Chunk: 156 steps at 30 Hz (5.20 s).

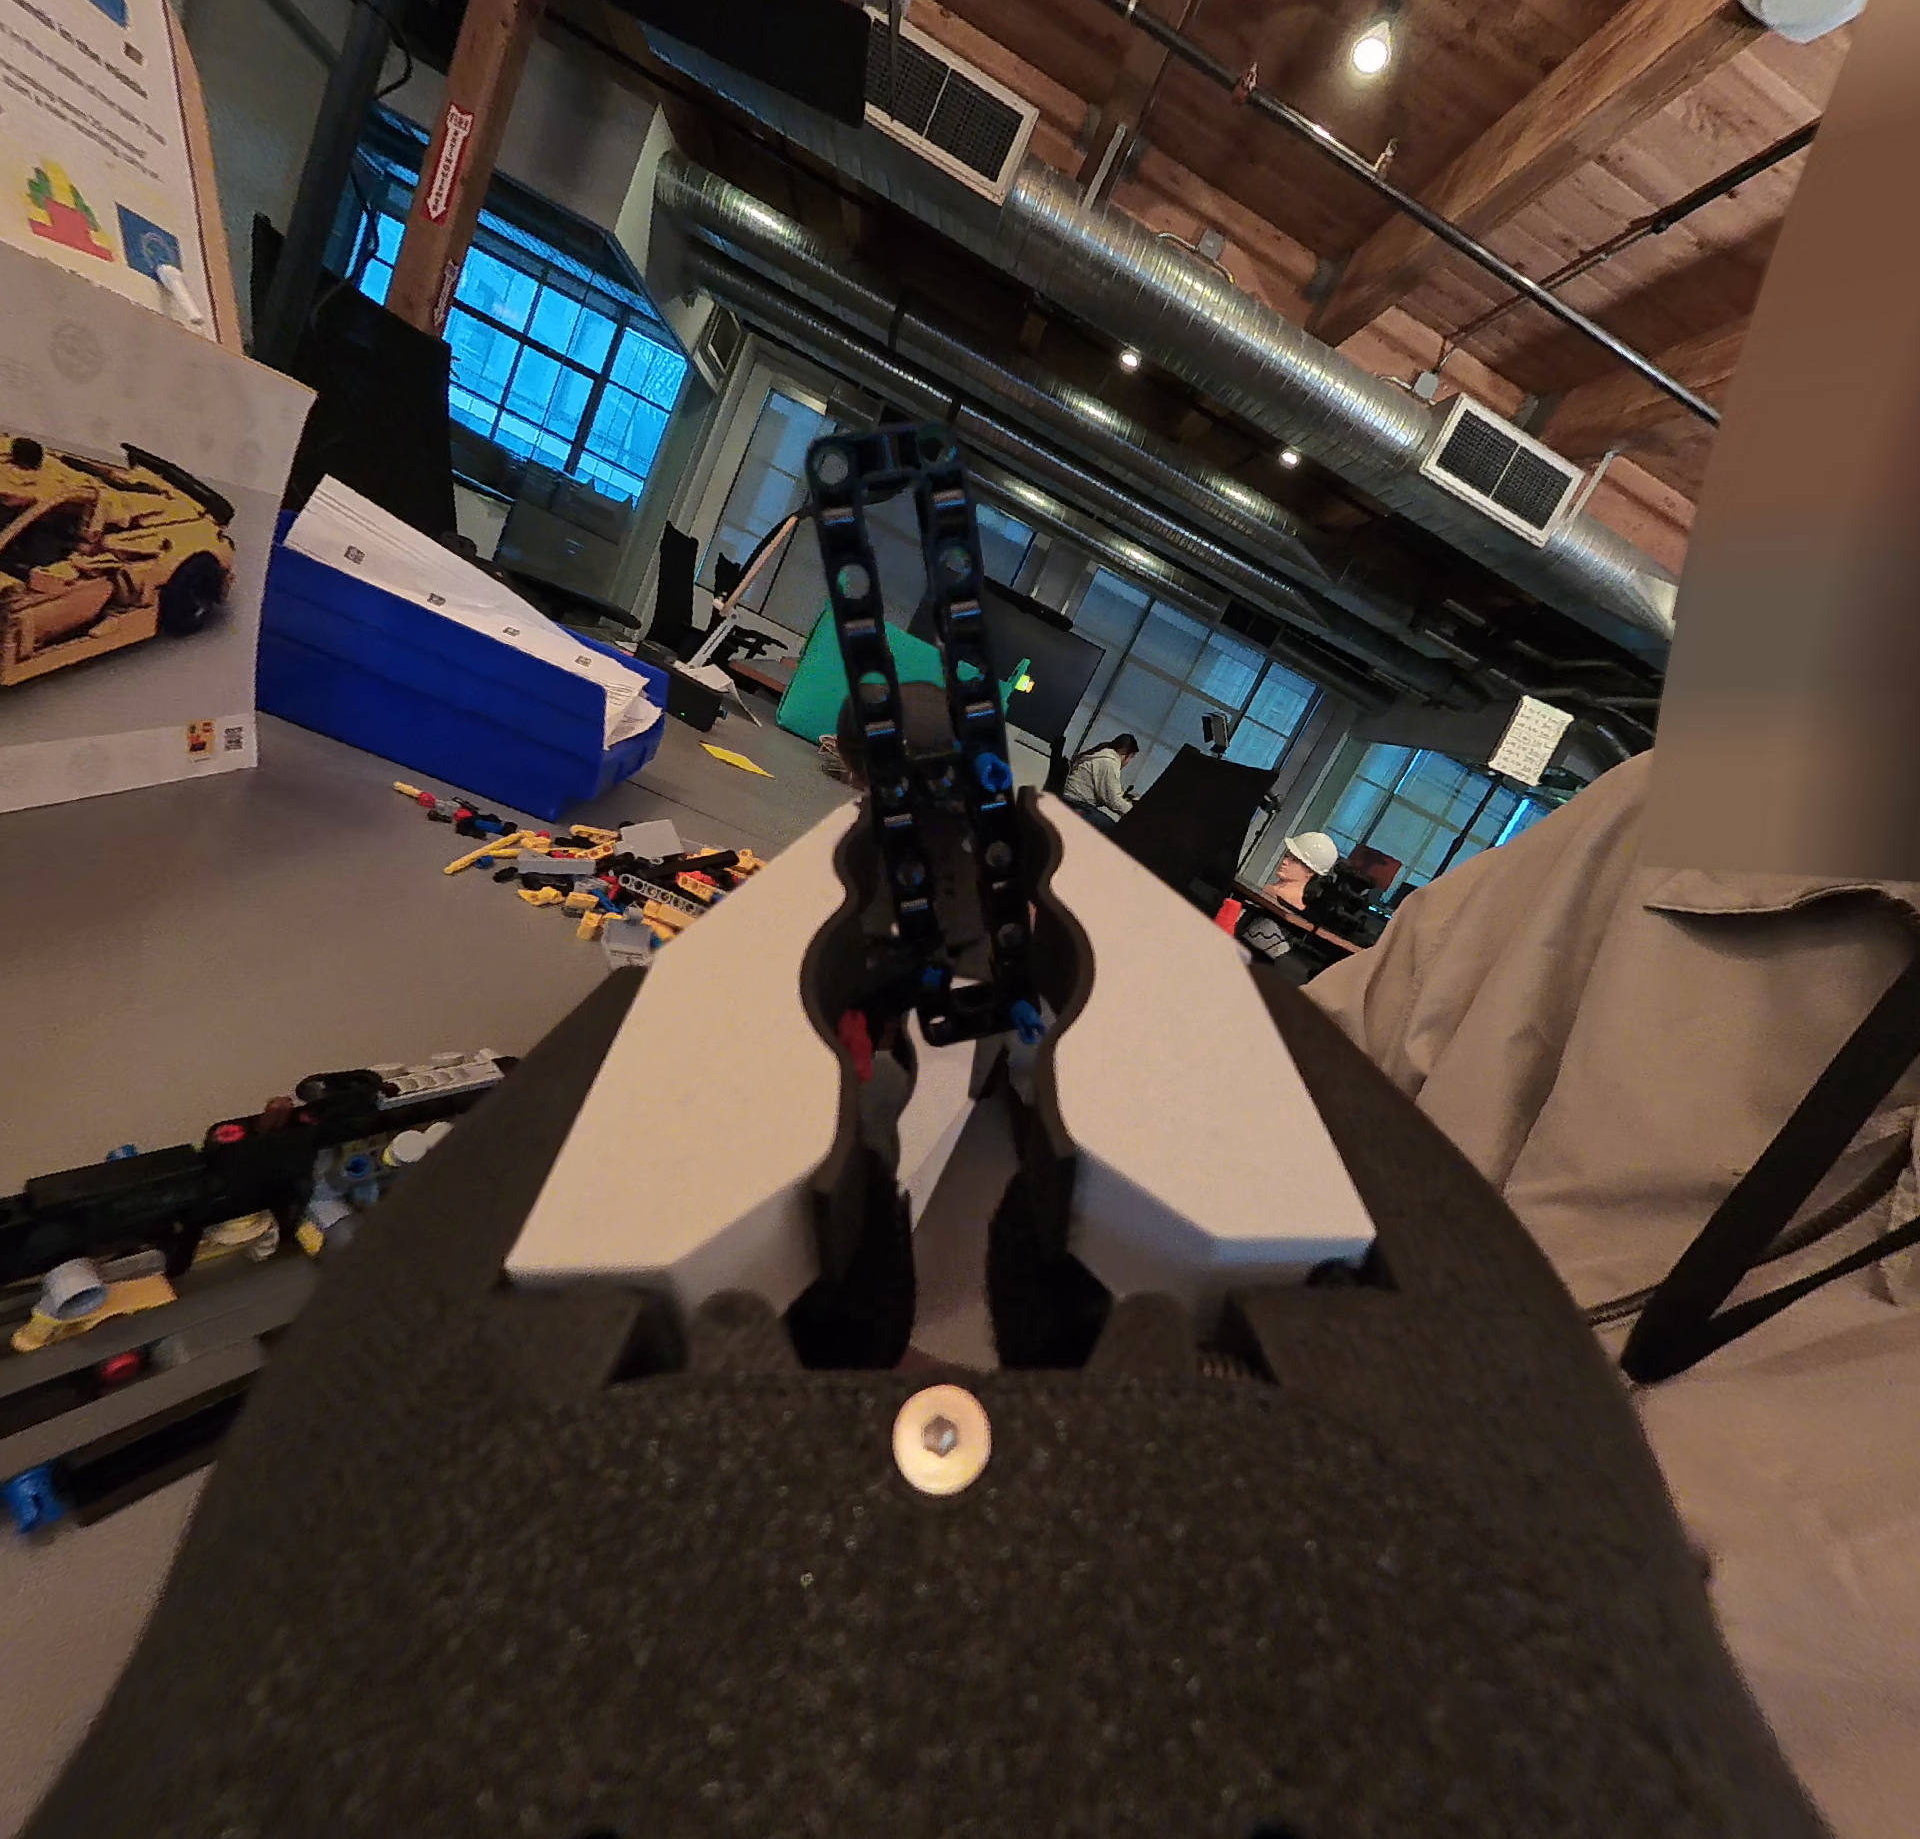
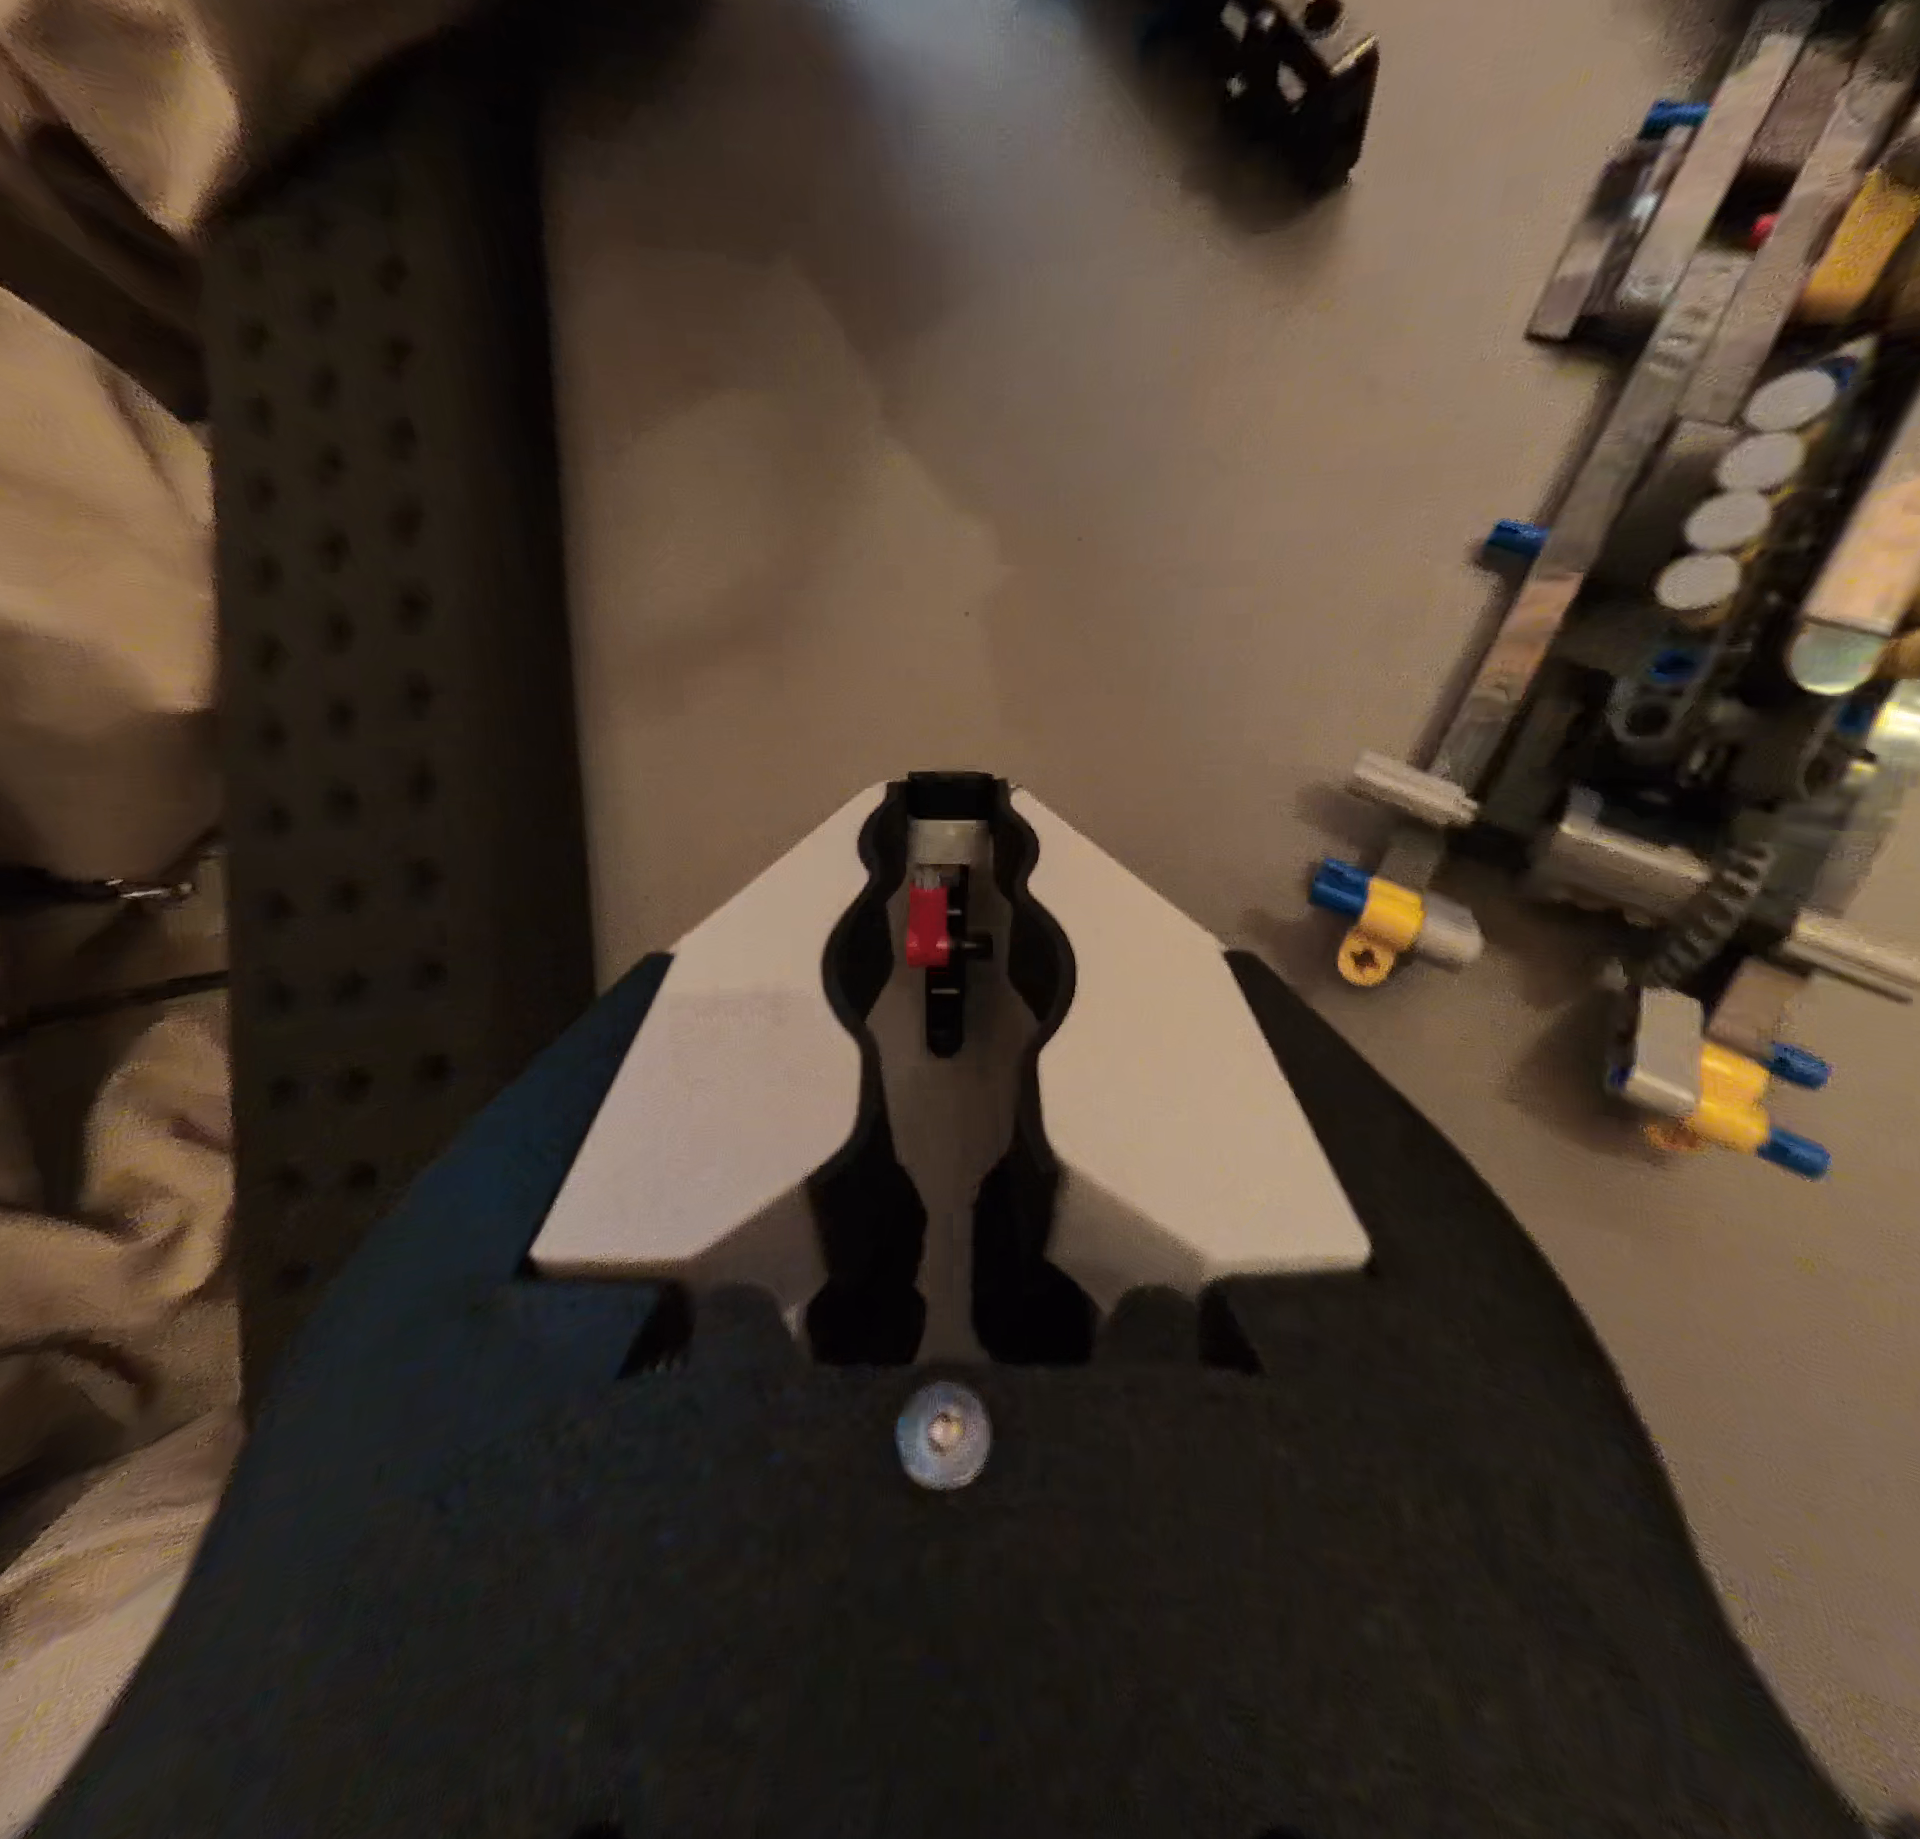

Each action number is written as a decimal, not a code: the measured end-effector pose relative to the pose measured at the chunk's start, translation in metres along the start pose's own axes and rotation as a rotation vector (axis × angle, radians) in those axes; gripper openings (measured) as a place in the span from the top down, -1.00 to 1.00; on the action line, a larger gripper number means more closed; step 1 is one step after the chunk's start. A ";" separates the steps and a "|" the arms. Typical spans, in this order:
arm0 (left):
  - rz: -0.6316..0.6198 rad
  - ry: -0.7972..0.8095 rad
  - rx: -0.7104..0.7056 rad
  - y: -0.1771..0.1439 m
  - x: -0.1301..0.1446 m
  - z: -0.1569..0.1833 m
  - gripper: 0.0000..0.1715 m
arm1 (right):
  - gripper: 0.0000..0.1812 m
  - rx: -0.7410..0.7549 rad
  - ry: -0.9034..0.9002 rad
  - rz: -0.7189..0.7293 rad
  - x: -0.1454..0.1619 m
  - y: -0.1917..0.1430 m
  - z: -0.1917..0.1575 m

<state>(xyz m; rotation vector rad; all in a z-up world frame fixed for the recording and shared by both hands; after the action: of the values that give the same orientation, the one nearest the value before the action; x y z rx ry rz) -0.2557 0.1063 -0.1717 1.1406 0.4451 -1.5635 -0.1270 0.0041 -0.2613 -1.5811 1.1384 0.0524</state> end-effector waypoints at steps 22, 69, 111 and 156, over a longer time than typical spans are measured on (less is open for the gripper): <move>-0.199 -0.202 0.180 0.027 0.035 0.011 0.69 | 0.88 0.433 -0.646 0.787 -0.056 -0.067 -0.050; -0.345 0.779 -0.752 0.017 0.025 -0.018 0.70 | 0.62 0.363 0.009 0.844 -0.060 -0.055 -0.007; -0.480 1.310 -0.803 0.041 0.054 0.010 0.70 | 0.82 0.267 -0.135 0.795 -0.053 -0.050 -0.011; -0.114 0.168 -0.058 0.032 0.025 0.033 0.70 | 0.88 -0.363 -0.014 1.080 -0.055 -0.067 -0.040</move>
<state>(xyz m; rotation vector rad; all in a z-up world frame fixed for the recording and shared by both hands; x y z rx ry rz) -0.2396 0.0568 -0.1690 1.2246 0.6742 -1.5476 -0.1320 0.0008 -0.1660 -1.0737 1.9246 1.0189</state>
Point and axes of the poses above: each gripper's, where its closed fingertips meet, y out along the fingers, x out of its underside, z = x × y across the jaws, the point moved 7 cm from there along -y, back along the fingers, and after that the axes turned 6 degrees about -x, right-handed, at the moved point
